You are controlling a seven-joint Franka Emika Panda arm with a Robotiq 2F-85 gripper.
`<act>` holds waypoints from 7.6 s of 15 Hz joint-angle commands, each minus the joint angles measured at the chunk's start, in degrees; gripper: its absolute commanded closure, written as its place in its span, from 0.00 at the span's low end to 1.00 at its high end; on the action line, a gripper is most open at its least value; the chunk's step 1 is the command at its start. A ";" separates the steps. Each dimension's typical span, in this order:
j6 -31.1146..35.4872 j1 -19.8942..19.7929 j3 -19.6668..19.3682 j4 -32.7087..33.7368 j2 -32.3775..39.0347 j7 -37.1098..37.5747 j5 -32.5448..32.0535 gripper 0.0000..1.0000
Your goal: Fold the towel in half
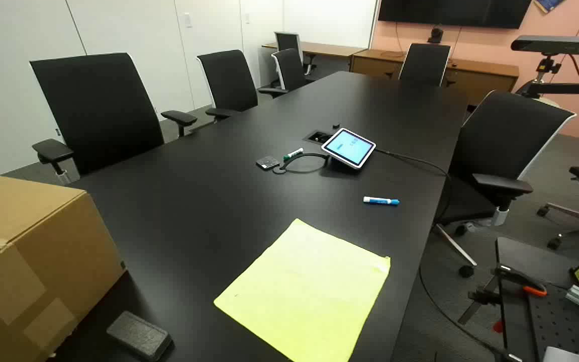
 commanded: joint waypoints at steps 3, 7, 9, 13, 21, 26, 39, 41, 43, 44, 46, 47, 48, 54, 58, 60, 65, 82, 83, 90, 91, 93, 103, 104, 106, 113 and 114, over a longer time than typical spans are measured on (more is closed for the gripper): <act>0.00 0.23 -0.22 0.20 -0.01 0.11 -0.15 0.00; 3.81 -1.64 -0.47 -1.40 1.97 -0.45 -3.00 0.00; 8.95 -3.28 -1.28 -3.35 4.14 -0.88 -5.12 0.00; 22.72 -6.17 -4.40 -7.09 12.18 -1.86 -7.11 0.00; 45.78 -7.66 -9.29 -7.34 34.17 2.24 -7.15 0.00; 54.17 -6.31 -13.18 -5.64 45.66 5.81 -5.32 0.00; 64.18 -5.08 -19.96 3.49 62.48 6.81 4.30 0.00; 62.64 -4.53 -22.31 6.04 64.45 7.38 2.97 0.00; 61.22 -3.80 -24.44 8.55 66.25 7.85 2.11 0.00; 60.34 -3.12 -25.79 10.11 67.47 8.44 1.36 0.00; 58.82 -3.02 -26.89 12.76 69.46 8.03 1.03 0.00; 58.14 -3.18 -27.11 14.20 70.59 7.74 1.18 0.00; 57.51 -3.43 -27.16 15.35 71.48 7.44 1.43 0.00; 55.34 -4.56 -27.04 19.71 76.16 6.56 2.56 0.00; 56.00 -5.44 -26.28 20.23 78.01 5.93 3.81 0.00; 56.43 -5.45 -26.06 20.05 78.25 6.01 4.38 0.00; 56.98 -5.56 -25.43 19.10 77.42 5.87 5.43 0.00; 56.41 -6.33 -22.71 10.93 69.16 4.34 8.51 0.84; 55.80 -6.27 -22.64 10.02 68.39 4.19 8.46 0.92; 48.77 -7.48 -21.91 10.92 67.41 3.34 9.05 0.90; 47.34 -7.53 -22.05 11.86 67.40 3.62 9.09 0.90; 43.97 -7.73 -22.37 14.37 66.97 4.26 9.19 0.92; 21.82 -9.46 -24.41 39.79 72.23 6.17 7.41 0.93; 19.38 -9.45 -24.56 43.07 73.85 6.29 7.12 0.93; 15.16 -9.57 -24.59 49.80 78.10 6.46 7.18 0.92; 5.44 -11.18 -24.59 66.55 92.33 7.66 8.91 0.92; 5.18 -11.70 -24.74 66.97 92.78 8.28 9.30 0.93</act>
